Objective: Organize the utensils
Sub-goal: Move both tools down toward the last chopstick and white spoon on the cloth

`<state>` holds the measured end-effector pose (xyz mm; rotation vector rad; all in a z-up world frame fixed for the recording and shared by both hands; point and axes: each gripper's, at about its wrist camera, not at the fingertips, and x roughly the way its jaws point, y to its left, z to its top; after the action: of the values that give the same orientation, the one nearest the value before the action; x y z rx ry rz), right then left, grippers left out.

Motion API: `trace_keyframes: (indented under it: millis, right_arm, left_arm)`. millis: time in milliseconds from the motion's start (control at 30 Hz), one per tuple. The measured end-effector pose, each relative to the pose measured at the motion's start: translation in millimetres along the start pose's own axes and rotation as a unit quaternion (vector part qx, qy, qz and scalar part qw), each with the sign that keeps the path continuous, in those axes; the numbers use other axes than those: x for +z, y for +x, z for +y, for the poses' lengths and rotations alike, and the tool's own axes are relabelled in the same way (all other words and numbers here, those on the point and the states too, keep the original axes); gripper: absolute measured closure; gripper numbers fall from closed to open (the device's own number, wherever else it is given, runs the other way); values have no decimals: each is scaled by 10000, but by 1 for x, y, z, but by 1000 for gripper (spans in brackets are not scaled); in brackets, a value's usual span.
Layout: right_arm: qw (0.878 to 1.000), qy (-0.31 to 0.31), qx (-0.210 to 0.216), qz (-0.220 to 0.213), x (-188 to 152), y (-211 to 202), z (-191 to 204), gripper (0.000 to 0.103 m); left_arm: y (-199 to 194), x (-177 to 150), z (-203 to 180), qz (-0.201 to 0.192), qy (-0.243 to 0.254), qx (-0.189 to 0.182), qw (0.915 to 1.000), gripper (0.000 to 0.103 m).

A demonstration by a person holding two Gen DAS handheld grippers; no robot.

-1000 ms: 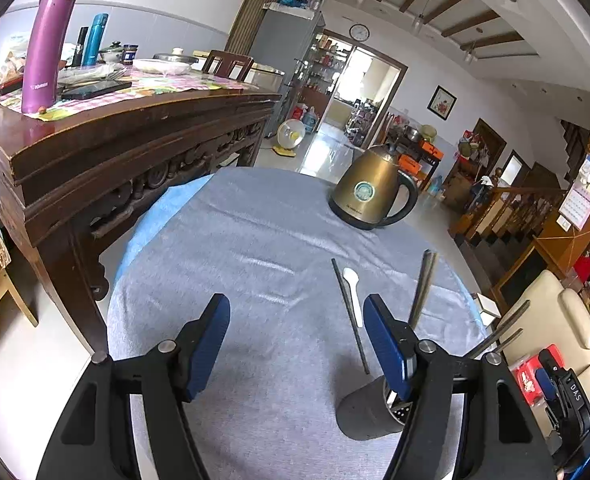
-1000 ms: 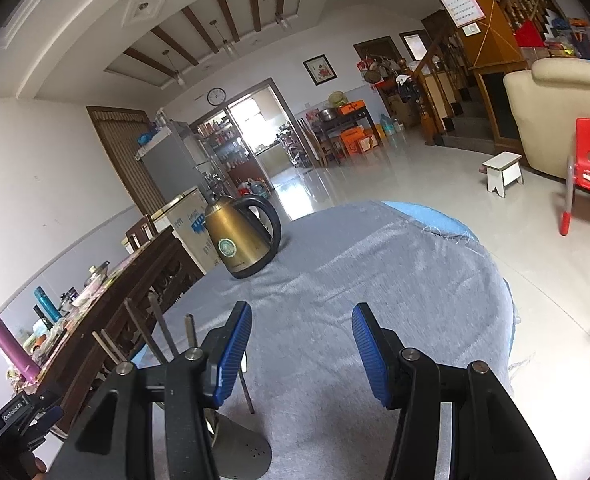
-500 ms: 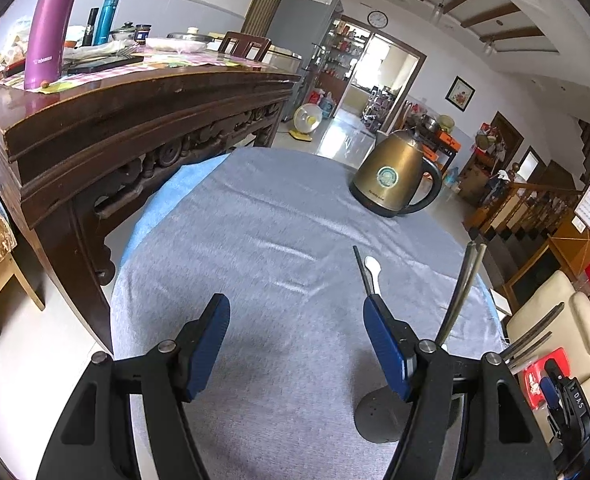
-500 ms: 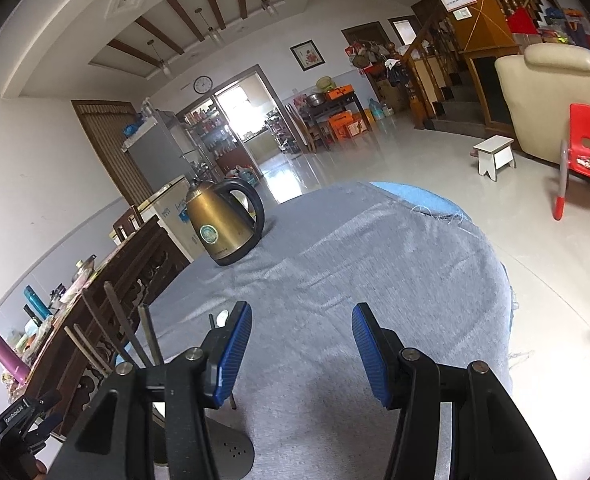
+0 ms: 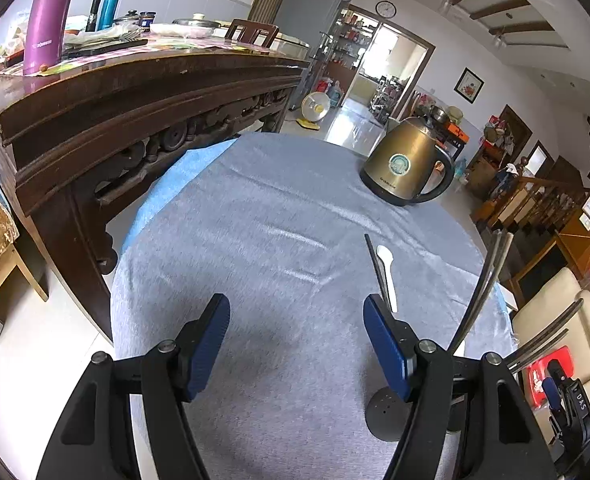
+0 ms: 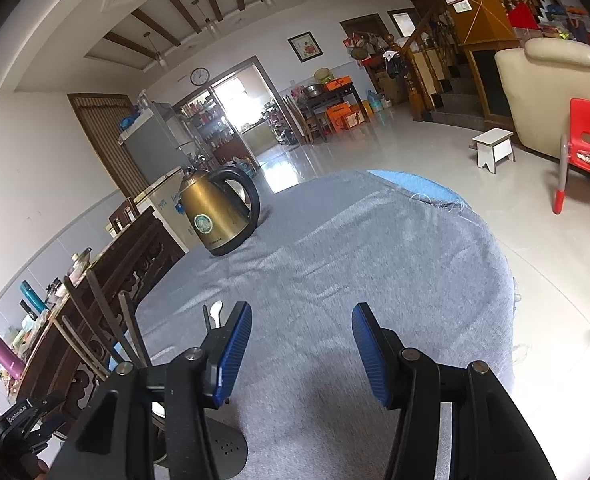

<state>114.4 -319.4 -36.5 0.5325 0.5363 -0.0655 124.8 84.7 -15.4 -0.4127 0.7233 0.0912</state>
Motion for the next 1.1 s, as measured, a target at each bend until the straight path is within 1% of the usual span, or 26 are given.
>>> trace_keyframes:
  millis: [467, 733, 800, 900, 1000, 1067, 1100]
  right_arm:
    - [9996, 64, -108, 241, -2, 23, -7, 47]
    - [9990, 24, -143, 415, 1, 40, -7, 47]
    - [9983, -33, -88, 567, 5, 50, -6, 47]
    - [9947, -218, 125, 1001, 14, 79, 0, 47]
    - [9860, -424, 419, 1559, 22, 118, 10, 47]
    - [9778, -593, 655, 1899, 26, 146, 23, 47]
    - [9756, -677, 709, 1966, 27, 155, 29, 47]
  left_arm:
    - [27, 2, 4, 241, -54, 150, 9996, 33]
    - [42, 14, 4, 308, -46, 189, 9993, 33]
    - [46, 19, 3, 304, -4, 204, 9993, 33]
    - [56, 28, -1, 282, 147, 241, 9992, 33]
    - [73, 36, -7, 380, 337, 220, 9985, 33]
    - [85, 40, -13, 461, 477, 176, 9976, 33]
    - [92, 41, -16, 506, 546, 168, 9971, 33]
